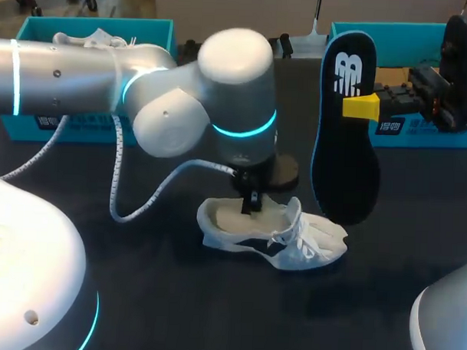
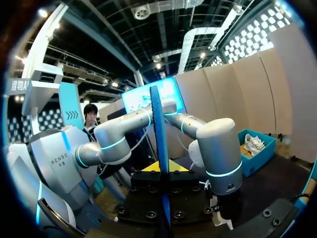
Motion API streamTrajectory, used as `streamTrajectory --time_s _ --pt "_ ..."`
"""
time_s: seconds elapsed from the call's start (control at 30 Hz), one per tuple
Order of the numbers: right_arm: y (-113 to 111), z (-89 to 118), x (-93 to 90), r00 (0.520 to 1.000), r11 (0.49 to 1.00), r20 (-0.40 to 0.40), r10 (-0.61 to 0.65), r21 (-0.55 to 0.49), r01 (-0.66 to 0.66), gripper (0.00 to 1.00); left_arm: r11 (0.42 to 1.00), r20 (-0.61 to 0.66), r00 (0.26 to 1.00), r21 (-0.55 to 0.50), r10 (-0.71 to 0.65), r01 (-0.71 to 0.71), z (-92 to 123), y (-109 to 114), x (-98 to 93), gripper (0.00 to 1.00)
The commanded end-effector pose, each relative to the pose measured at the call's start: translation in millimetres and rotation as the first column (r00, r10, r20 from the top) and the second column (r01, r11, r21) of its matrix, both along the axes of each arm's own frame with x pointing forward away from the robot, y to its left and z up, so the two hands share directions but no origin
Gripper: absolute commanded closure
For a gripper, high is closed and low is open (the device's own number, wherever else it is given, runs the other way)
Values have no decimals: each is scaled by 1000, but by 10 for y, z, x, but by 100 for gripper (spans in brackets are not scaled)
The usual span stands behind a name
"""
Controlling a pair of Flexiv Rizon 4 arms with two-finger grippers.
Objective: Take the shoe out of the shoebox, open the shoe tongue, remove and reinsert the insole, then place the shoe into the shoebox
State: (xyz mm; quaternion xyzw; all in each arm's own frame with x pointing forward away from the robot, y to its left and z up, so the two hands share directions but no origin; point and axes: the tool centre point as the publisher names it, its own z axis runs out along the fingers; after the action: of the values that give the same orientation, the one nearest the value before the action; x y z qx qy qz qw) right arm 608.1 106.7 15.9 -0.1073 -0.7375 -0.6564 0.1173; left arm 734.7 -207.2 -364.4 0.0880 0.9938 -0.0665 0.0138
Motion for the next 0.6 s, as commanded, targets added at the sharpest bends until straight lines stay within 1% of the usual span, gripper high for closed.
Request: streamTrajectory --time_s 0.03,0.1,0.17,0.2,0.3,0.33,0.4,0.47,0.6 --pt "15 -4 11 1000 1000 -1 1 0 -1 100 997 -15 997 -32 -71 70 237 155 38 100" --pt "15 -4 11 1000 1000 -1 1 0 -1 100 985 -5 986 -47 -169 168 357 182 65 100" --pt "15 -4 11 1000 1000 -1 1 0 -1 100 976 16 977 -40 -213 213 407 197 83 100" --pt "15 -4 11 1000 1000 -1 1 0 -1 100 953 31 954 -44 -300 301 475 216 107 100" --pt "15 -4 11 1000 1000 -1 1 0 -1 100 890 82 889 -34 -451 454 594 247 127 100" --pt "15 -4 11 1000 1000 -1 1 0 -1 100 859 99 857 -26 -507 511 637 251 127 100" --pt "15 -4 11 1000 1000 -1 1 0 -1 100 769 132 763 0 -633 639 717 260 99 100" --pt "15 -4 11 1000 1000 -1 1 0 -1 100 637 188 621 38 -761 770 766 277 36 100" --pt "15 -4 11 1000 1000 -1 1 0 -1 100 637 188 621 38 -761 770 766 277 36 100"
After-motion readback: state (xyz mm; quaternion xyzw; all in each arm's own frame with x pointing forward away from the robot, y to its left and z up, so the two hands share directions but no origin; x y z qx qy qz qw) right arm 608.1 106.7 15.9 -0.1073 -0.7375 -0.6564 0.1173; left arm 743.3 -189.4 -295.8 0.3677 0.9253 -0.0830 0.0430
